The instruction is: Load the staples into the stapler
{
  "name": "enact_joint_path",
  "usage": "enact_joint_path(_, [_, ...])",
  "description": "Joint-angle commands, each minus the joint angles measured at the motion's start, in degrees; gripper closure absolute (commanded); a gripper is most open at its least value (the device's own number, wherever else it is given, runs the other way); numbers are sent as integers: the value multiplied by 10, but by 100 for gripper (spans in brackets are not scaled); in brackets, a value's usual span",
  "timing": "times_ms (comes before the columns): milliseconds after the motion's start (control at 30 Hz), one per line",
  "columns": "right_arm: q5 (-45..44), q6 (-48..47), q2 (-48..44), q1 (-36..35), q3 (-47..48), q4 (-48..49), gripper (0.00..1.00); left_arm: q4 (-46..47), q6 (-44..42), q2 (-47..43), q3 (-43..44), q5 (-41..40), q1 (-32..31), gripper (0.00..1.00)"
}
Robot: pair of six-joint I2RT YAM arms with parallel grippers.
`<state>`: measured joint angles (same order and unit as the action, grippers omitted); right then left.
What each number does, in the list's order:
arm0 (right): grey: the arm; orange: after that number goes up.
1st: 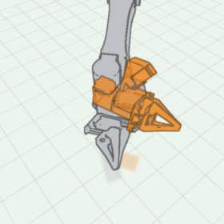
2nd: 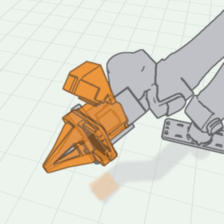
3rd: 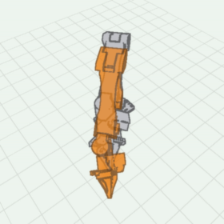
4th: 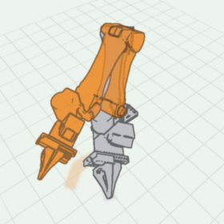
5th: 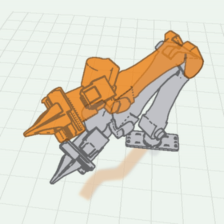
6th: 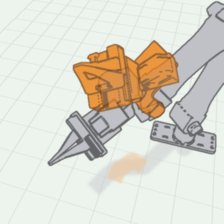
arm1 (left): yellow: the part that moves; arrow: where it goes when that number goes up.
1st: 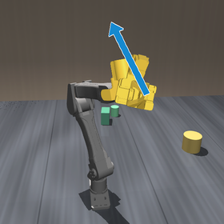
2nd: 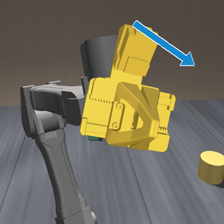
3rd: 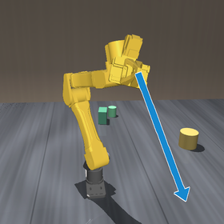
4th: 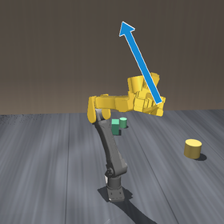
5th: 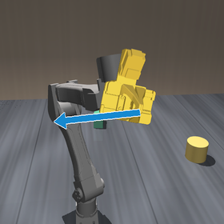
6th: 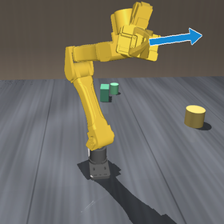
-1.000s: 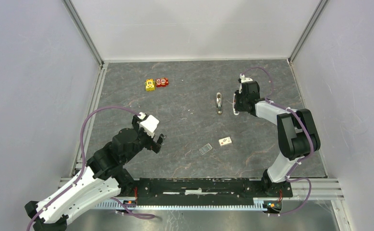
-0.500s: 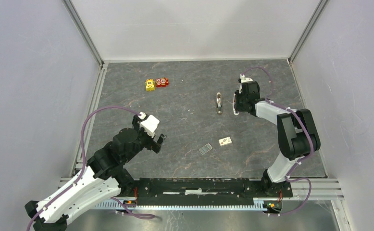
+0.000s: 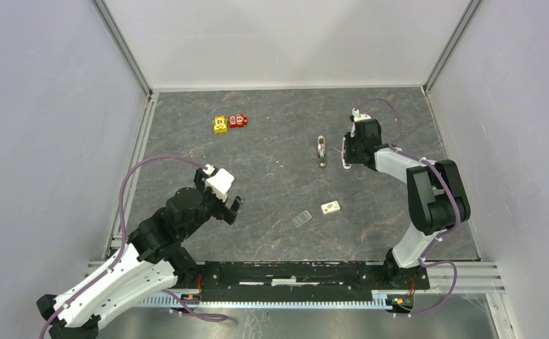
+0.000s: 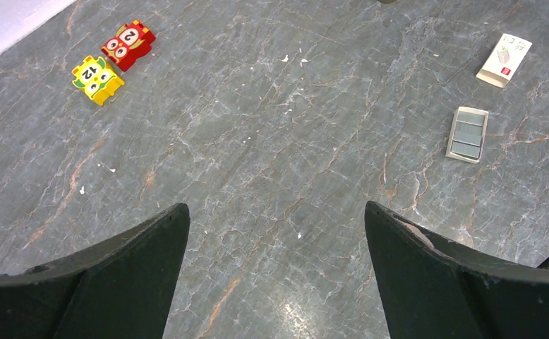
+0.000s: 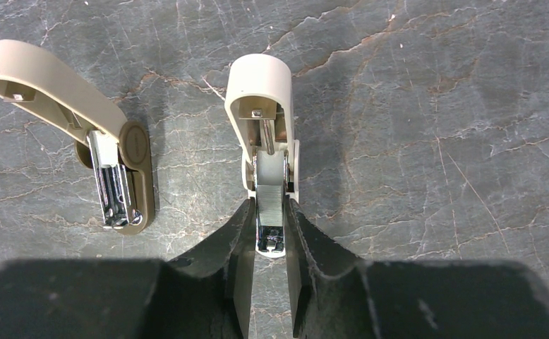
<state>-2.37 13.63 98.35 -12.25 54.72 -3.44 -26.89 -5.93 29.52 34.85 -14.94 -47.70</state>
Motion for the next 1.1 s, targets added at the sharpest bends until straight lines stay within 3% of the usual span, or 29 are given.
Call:
enact_joint_path(0, [0,-2,-12,2,10,-5,72,25,-27,3,7,-5,3,0])
enact_joint_path(300, [-9,2,-10,3,47,-10,60,26,-27,2,7,1,7,0])
enact_joint_path(1067, [-39,14,32,16,57,26,57,22,-29,-12,1,-3,7,0])
